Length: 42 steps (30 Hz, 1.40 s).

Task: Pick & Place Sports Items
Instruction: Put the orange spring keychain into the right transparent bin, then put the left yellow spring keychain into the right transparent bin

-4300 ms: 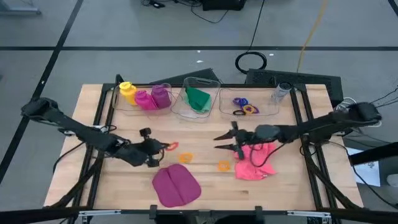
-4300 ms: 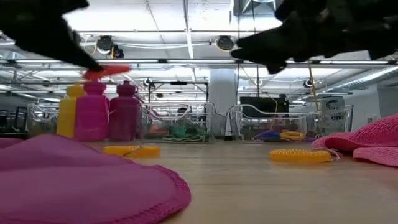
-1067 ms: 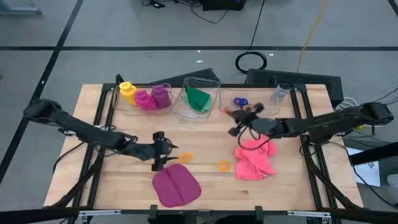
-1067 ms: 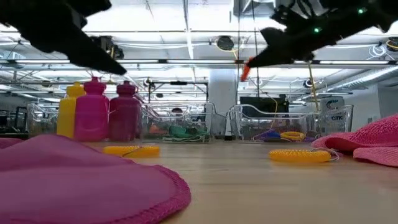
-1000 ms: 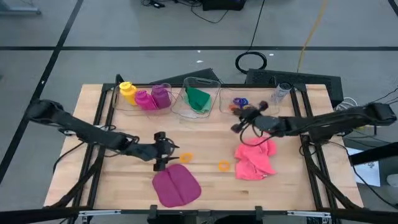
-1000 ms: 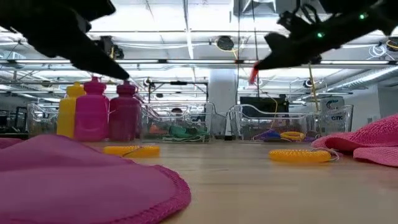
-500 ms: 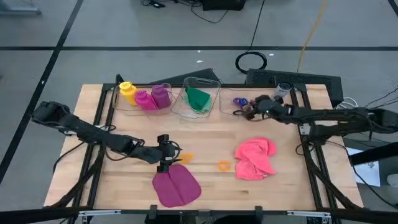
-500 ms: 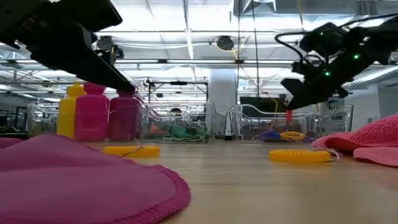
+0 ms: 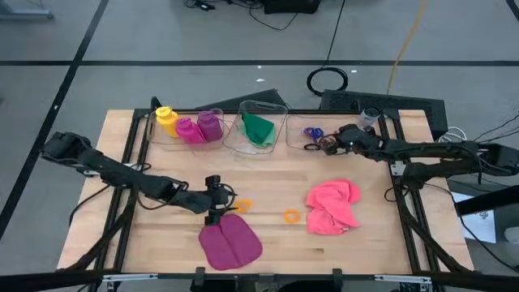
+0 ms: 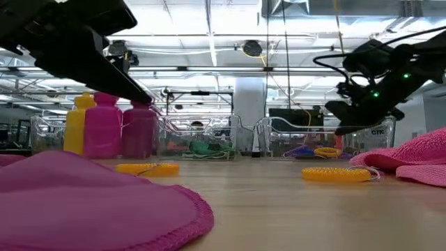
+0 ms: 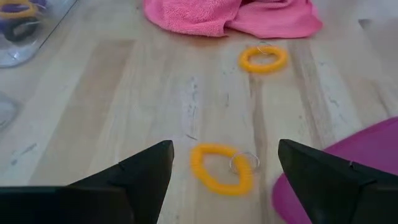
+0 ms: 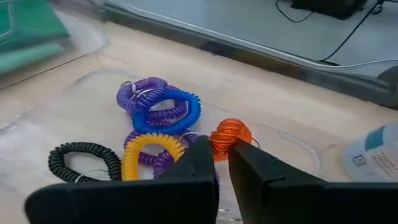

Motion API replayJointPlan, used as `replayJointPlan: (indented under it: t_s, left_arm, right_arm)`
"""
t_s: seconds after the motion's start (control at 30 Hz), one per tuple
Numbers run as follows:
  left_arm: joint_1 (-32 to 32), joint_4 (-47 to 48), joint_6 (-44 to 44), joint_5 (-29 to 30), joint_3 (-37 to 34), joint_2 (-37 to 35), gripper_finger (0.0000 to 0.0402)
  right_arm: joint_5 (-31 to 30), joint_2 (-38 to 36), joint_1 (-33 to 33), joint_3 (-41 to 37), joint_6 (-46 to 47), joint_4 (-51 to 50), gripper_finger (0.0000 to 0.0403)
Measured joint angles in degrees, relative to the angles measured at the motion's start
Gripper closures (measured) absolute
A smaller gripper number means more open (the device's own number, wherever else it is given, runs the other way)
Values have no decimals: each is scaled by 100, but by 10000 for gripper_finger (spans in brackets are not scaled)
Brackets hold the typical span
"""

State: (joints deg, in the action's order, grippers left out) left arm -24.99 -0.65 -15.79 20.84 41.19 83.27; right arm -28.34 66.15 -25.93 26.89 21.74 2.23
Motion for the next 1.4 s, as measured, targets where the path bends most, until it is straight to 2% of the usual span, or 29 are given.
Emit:
replayJointPlan:
  t_s: [0.17,0.4,0.6,0.8,1.23,1.3,1.4]
  left_arm:
    - [0,-1,44,0,-2,-1,156]
    - [0,-1,48,0,-2,-1,156]
    - [0,0,42,1,-2,-1,156]
    - [0,1,40,2,-4,-1,156]
    - [0,7,-7,-6,-4,-1,156]
    - [0,27,-110,-123,-4,-1,156]
    - [0,49,-146,-311,-4,-1,156]
  right_arm:
    - [15,2,2,-2,-129,39,390]
    - [66,2,17,-2,-224,154,331]
    - [723,4,17,-2,-527,744,282]
    - [1569,2,96,-2,-775,1611,249]
    - [1722,2,1488,-2,-1839,3457,218]
    - [1962,2,1697,-2,-1965,3605,216]
    - [2654,2,1914,-2,-2002,3788,215]
